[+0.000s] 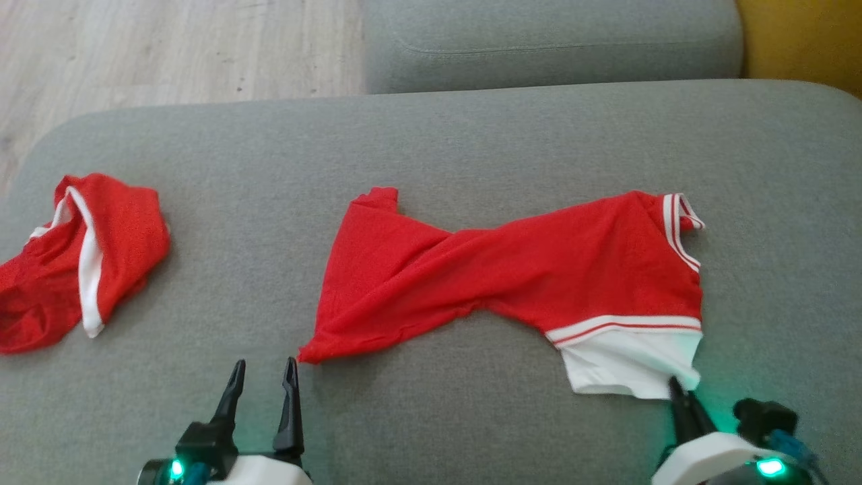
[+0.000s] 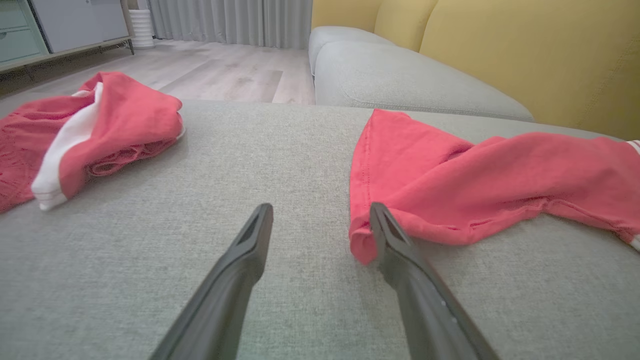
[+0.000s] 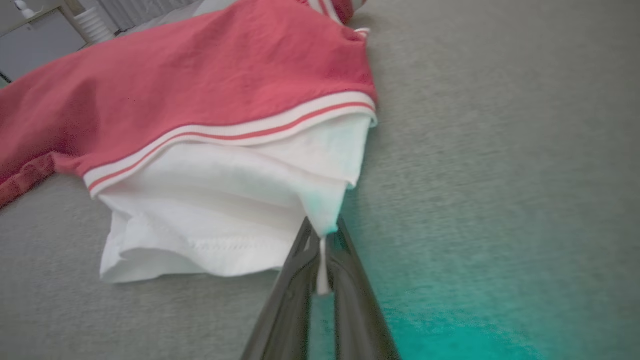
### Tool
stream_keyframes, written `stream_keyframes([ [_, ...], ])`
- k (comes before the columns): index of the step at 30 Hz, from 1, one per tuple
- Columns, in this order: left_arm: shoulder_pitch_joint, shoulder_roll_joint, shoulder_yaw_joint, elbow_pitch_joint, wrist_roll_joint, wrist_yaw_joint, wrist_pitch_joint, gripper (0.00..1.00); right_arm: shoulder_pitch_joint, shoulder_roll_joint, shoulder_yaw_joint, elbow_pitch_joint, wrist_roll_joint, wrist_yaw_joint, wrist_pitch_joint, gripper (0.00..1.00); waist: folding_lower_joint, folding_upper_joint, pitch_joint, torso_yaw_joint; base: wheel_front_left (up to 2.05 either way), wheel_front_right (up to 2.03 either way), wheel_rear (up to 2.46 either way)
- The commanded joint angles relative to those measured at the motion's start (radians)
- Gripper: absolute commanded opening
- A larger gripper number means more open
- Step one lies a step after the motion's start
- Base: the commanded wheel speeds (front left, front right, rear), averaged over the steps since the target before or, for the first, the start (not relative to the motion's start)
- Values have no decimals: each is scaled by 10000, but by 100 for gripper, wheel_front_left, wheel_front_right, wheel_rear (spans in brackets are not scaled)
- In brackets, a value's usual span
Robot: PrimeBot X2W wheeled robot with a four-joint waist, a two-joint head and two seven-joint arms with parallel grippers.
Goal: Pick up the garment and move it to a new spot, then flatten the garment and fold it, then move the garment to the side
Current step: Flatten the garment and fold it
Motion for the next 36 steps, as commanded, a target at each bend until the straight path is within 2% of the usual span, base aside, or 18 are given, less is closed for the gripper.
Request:
stream_keyframes([
  [1, -245, 3, 194, -215, -74, -63, -53, 100, -24, -264, 110, -222, -10, -9, 18, 0, 0, 0, -4, -63, 0, 0, 0],
  [8, -279, 3, -133, -108, -763, -232, -53, 100, 245, -812, 60, -1022, 286, -9, 18, 0, 0, 0, -38, -335, 0, 0, 0],
  [9, -258, 3, -313, -90, -956, -310, -53, 100, 279, -1085, 85, -1205, 444, -9, 18, 0, 0, 0, -38, -388, 0, 0, 0],
  [13, -156, 3, -853, 231, -1409, -486, -53, 100, 281, -1436, 134, -1594, 862, -9, 18, 0, 0, 0, -26, -499, 0, 0, 0],
  [17, -84, 3, -1424, 663, -1997, -584, -53, 100, 155, -1523, 194, -1991, 1286, -9, 18, 0, 0, 0, 12, -583, 0, 0, 0],
  [21, -181, 3, -1698, 1072, -2326, -441, -53, 100, -31, -1555, 413, -2357, 1467, -9, 18, 0, 0, 0, 46, -667, 0, 0, 0],
  [27, -493, 3, -1634, 1249, -2532, -428, -53, 100, -271, -1684, 655, -2676, 1614, -9, 18, 0, 0, 0, 165, -827, 0, 0, 0],
  [36, -829, 3, -1473, 1465, -2486, -719, -53, 100, -559, -1767, 826, -2917, 1790, -9, 18, 0, 0, 0, 402, -1090, 0, 0, 0],
])
